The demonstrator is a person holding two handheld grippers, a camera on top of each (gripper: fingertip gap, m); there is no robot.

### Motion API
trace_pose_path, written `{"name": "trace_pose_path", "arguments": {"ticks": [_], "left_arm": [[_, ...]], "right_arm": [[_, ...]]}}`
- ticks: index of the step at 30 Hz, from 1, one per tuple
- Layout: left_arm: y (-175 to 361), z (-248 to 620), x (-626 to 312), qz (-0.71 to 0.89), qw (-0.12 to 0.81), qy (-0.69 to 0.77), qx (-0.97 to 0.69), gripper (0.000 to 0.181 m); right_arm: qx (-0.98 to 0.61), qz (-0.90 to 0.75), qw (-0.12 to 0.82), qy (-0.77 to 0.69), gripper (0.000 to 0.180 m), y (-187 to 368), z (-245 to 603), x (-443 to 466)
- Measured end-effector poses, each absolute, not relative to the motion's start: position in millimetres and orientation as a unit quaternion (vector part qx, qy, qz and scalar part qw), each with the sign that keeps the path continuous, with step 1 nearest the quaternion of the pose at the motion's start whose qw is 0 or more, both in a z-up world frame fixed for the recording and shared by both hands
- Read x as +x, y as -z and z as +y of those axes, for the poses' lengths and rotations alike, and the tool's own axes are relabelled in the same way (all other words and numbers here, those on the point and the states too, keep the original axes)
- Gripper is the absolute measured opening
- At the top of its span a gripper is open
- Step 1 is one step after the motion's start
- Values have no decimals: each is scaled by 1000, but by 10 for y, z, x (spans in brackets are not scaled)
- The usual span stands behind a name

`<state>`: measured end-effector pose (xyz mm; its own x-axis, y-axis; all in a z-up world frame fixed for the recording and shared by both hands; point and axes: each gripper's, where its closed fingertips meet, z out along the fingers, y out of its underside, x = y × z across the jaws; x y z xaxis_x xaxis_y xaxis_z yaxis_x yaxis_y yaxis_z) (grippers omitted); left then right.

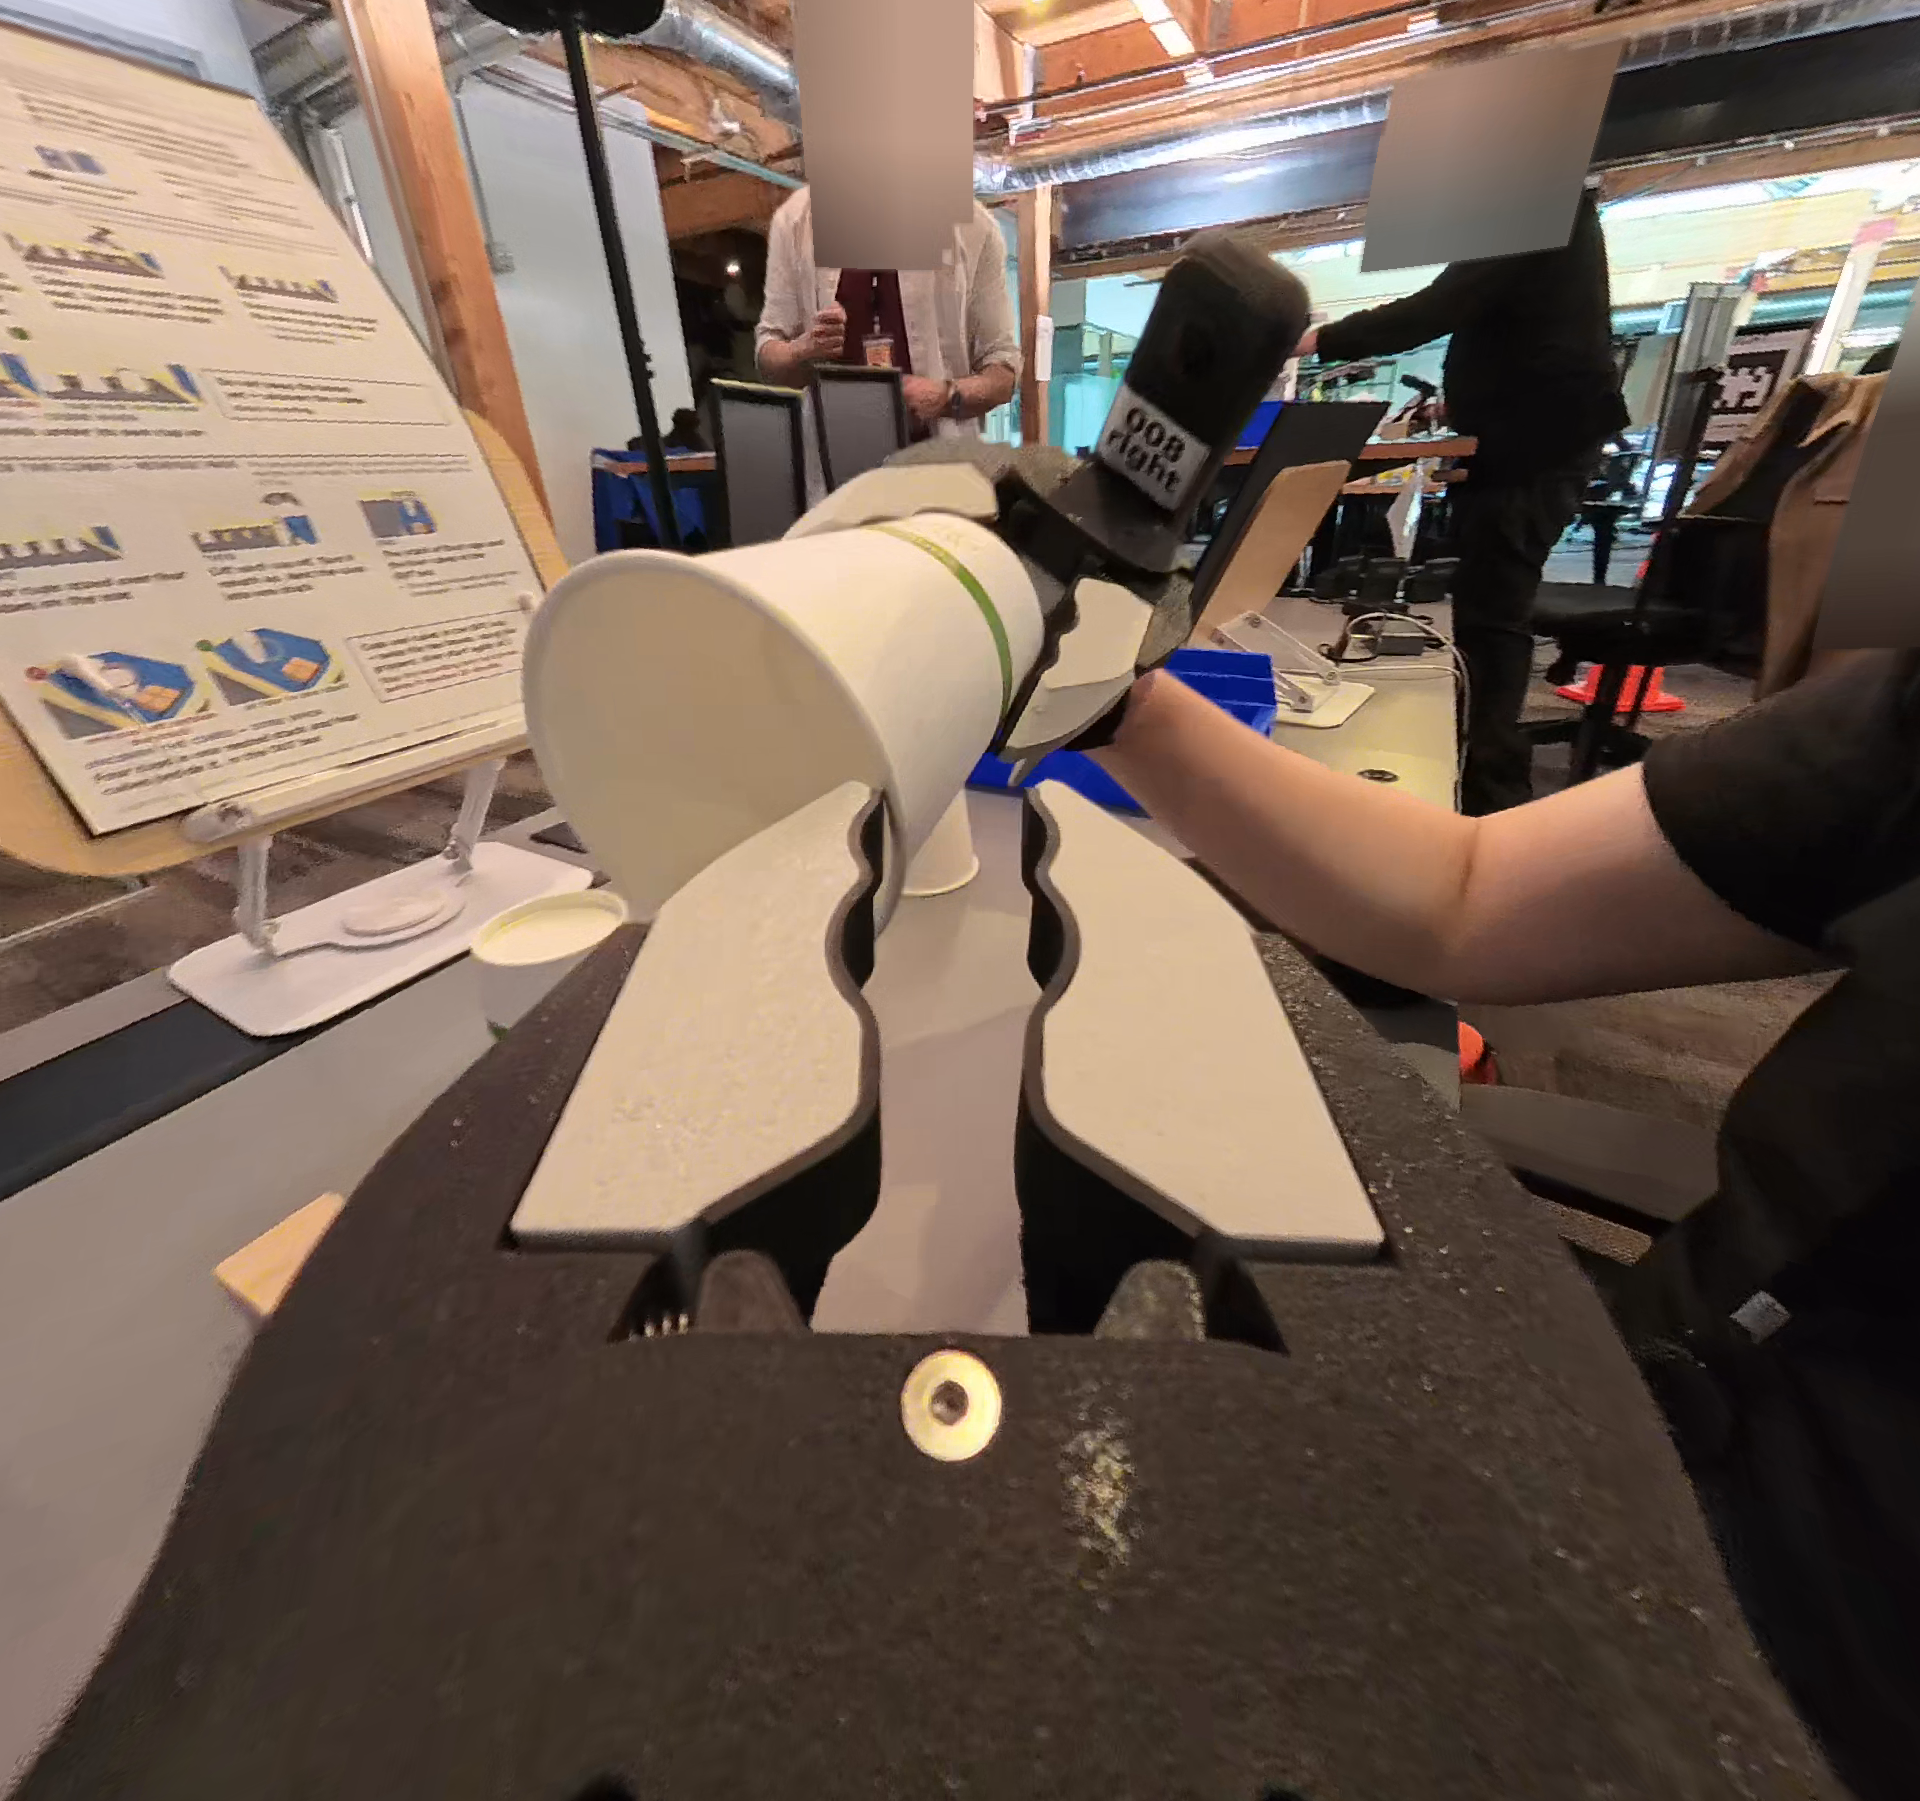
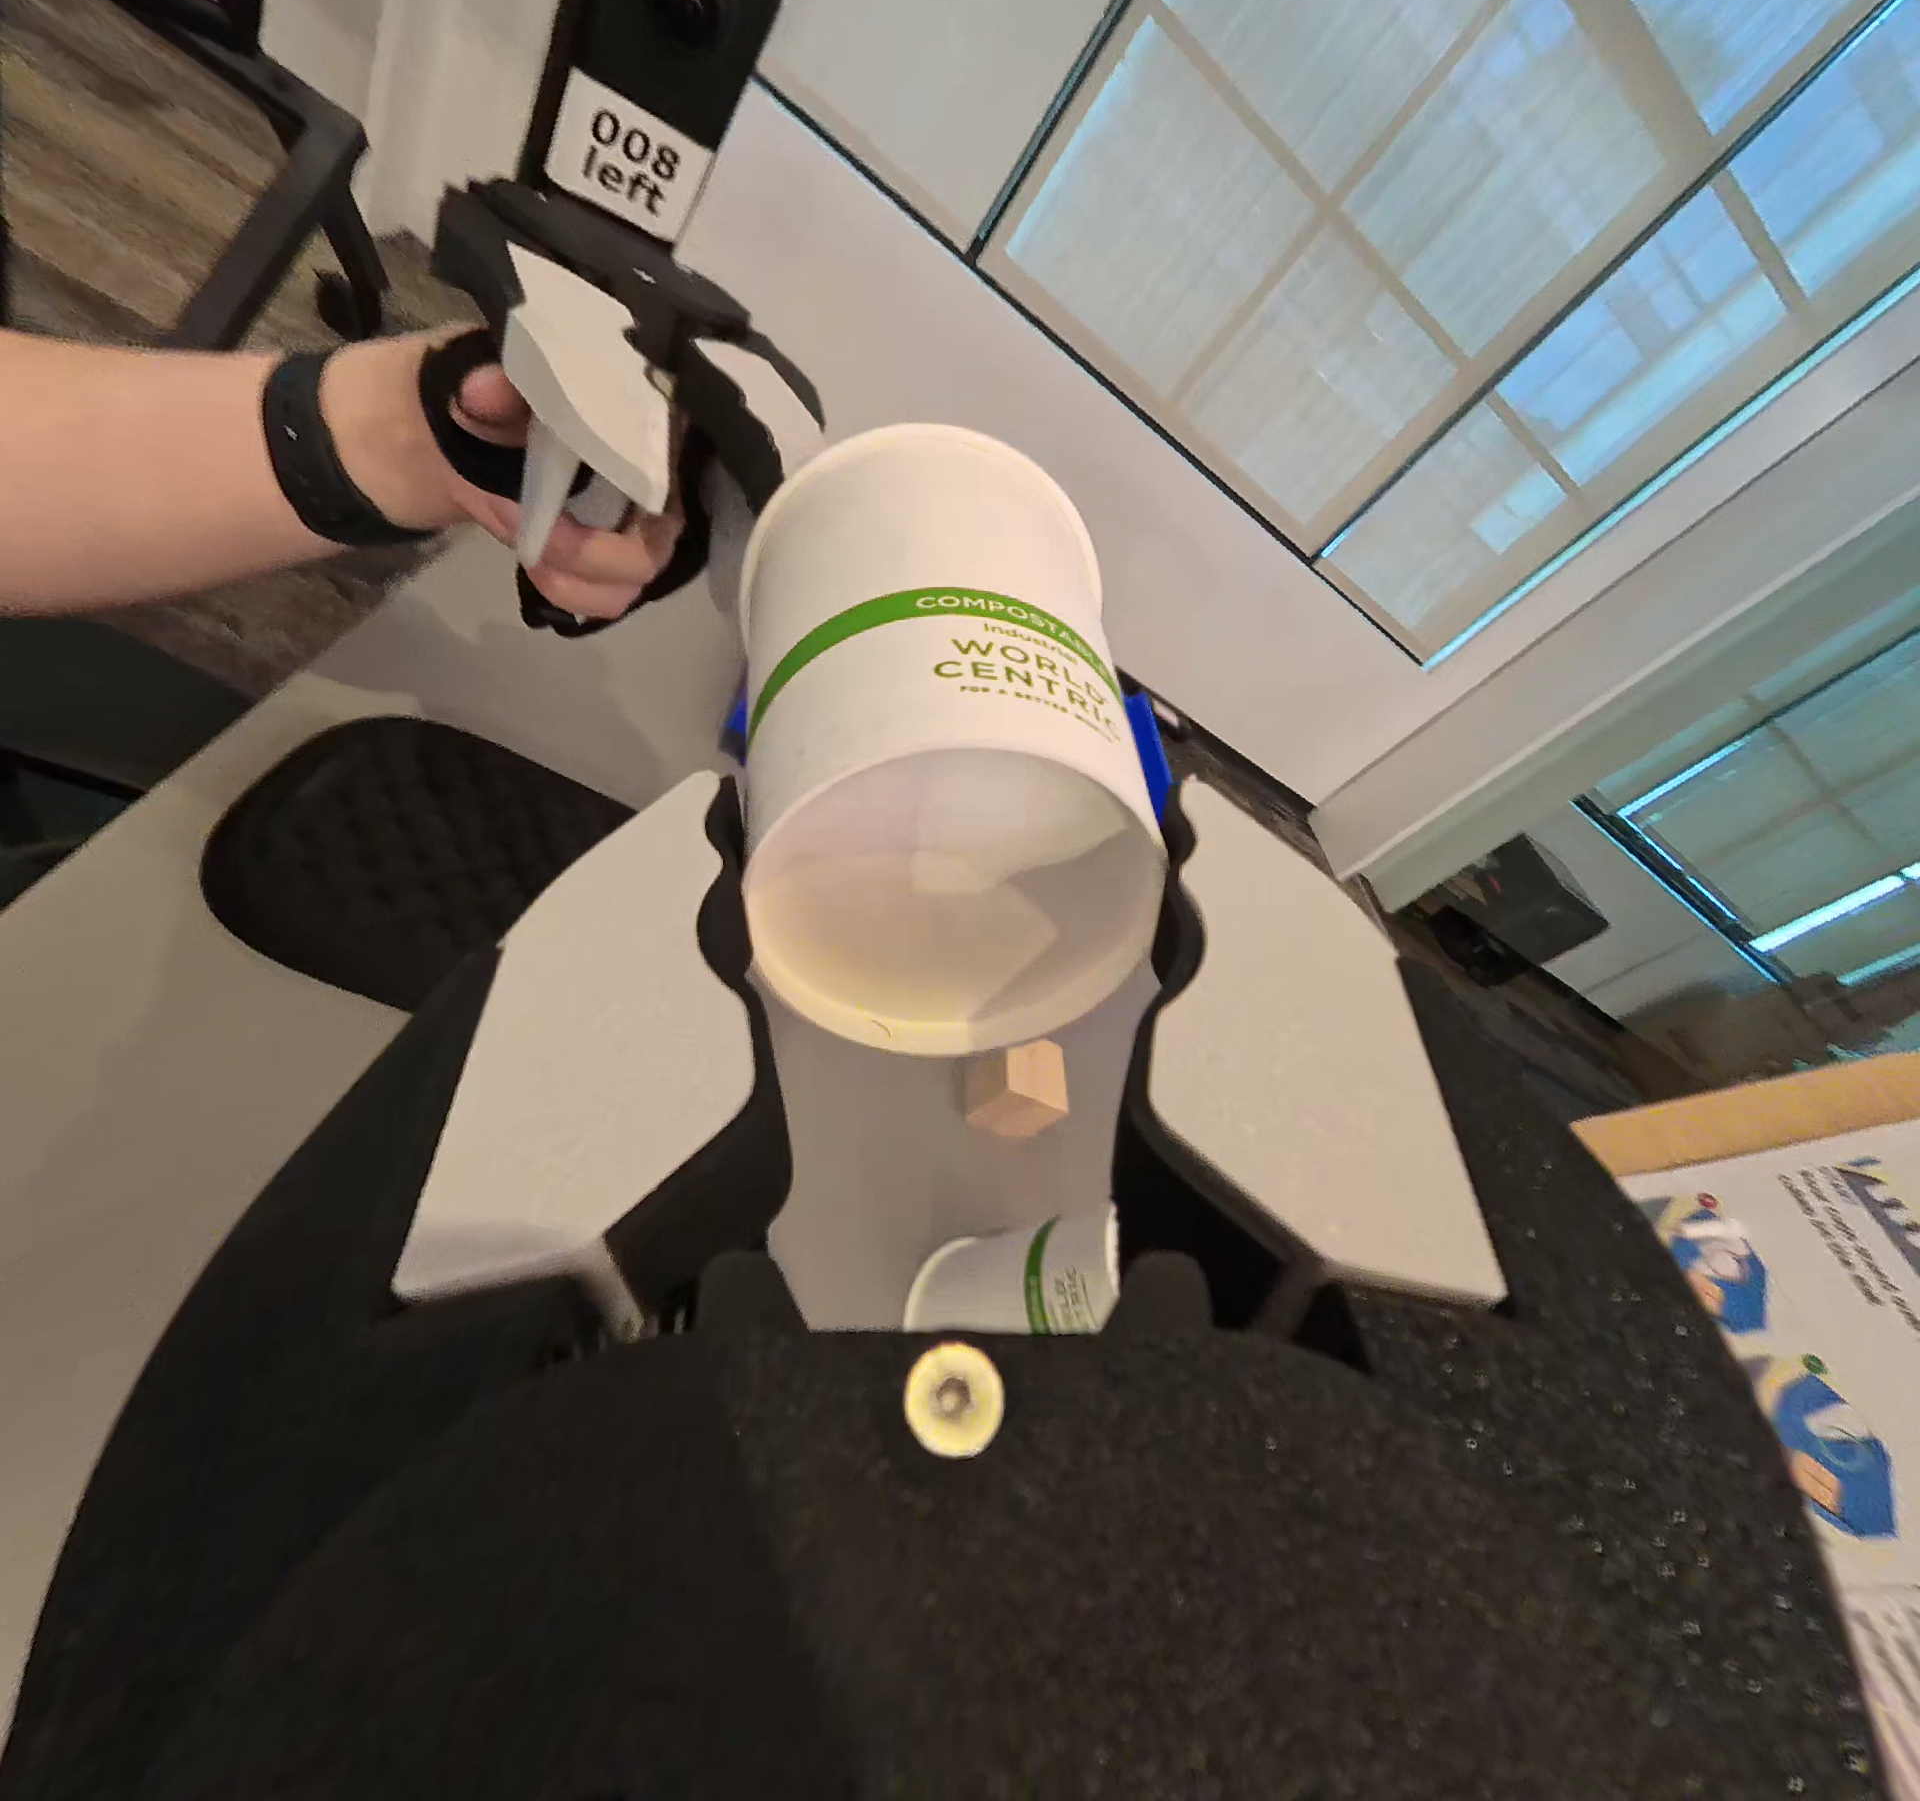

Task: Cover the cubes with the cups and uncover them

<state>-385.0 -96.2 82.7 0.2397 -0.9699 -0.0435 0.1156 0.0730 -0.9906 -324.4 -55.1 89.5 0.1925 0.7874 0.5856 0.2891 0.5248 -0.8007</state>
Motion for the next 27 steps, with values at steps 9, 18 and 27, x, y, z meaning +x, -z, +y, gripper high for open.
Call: {"name": "trace_pose_path", "arguments": {"ticks": [9,18,27], "left_arm": [[-293,-761,-4230,348,619,379,-593,30],[-64,-779,-4380,321,628,335,-625,28],[109,-811,-4368,324,614,328,-640,28]], "right_arm": [[-490,-605,612,-136,76,-824,-388,-3158],[-578,-597,549,-86,76,-957,147,-3105],[-676,-680,284,-7,76,-392,863,-3465]]}}
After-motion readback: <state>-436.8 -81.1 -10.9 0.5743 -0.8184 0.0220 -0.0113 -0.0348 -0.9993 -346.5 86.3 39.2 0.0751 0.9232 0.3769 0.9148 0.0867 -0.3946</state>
